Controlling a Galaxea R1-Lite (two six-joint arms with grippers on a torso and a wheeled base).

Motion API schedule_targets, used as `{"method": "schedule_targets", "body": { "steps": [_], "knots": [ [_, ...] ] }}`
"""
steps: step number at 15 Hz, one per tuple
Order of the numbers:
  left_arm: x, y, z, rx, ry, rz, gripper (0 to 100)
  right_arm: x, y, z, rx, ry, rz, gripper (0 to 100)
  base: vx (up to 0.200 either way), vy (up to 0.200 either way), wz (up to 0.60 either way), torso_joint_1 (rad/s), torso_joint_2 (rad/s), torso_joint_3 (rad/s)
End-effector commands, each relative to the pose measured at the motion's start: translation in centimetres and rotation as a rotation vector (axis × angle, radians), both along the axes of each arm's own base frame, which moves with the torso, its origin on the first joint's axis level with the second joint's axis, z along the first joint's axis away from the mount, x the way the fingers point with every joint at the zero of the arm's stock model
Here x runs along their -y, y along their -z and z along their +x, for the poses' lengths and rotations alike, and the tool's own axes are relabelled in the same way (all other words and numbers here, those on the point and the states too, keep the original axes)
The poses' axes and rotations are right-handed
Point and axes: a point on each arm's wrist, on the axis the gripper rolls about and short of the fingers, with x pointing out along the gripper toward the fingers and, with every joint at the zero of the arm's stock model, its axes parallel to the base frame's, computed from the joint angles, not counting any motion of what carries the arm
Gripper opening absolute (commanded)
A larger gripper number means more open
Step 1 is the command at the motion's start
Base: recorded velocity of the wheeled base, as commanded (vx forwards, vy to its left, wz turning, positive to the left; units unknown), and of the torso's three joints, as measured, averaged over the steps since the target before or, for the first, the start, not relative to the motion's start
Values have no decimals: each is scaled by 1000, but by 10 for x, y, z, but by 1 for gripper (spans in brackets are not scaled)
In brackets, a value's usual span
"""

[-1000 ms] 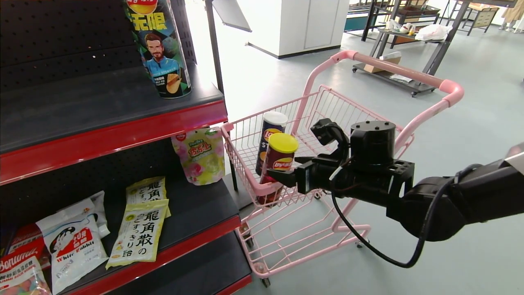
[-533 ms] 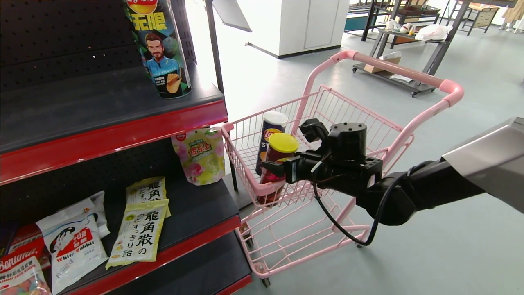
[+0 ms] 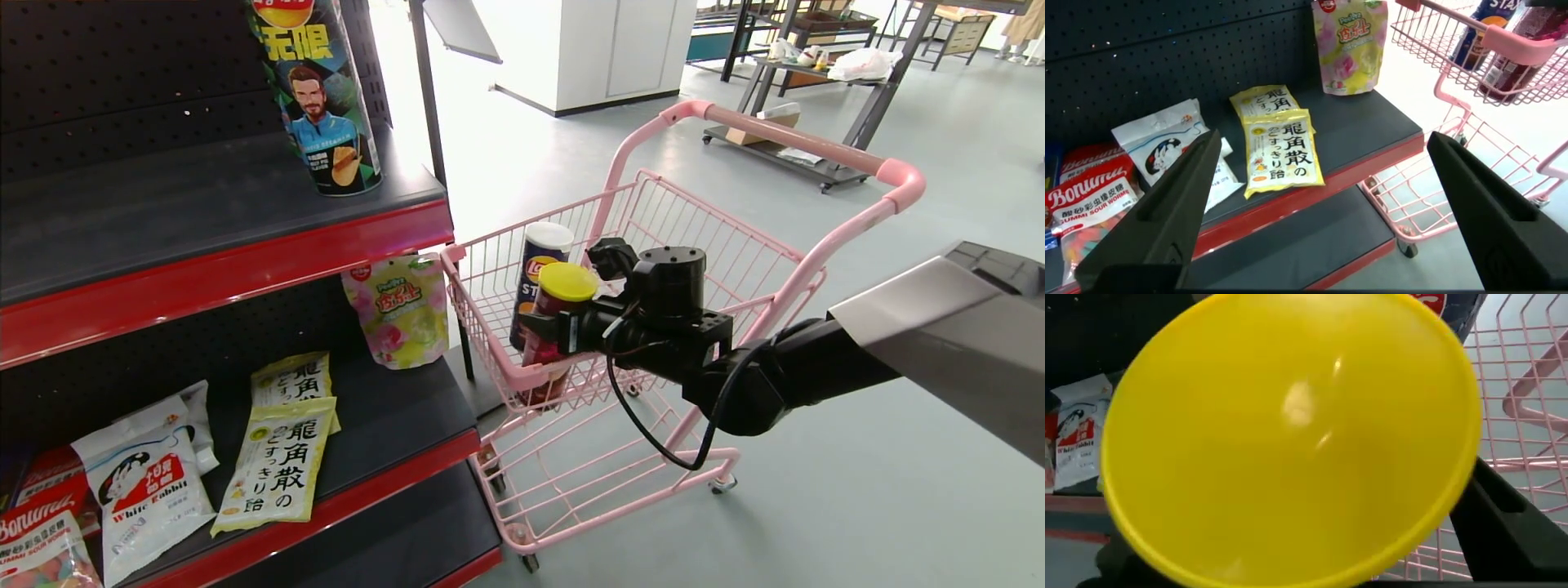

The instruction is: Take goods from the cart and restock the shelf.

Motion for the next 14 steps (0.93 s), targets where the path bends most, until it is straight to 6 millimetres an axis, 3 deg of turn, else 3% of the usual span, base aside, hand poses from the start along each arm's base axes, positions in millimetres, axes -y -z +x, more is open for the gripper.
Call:
{"method": "schedule_targets", "body": {
  "steps": [1,4,5,14],
  "knots": [
    [0,0,0,0,-1,0,100,0,0,1,-3,2,5,0,0,0,0,0,0,0],
    [0,0,0,1,-1,0,100,2,-4,-1,3,6,12,0,0,0,0,0,0,0],
    [0,0,0,0,-1,0,100,4,-14,-4,22,5,18,0,0,0,0,0,0,0],
    [0,0,0,0,-1,-2,100,32,-126,-59,273,-18,116,0,0,0,0,0,0,0]
  ]
}}
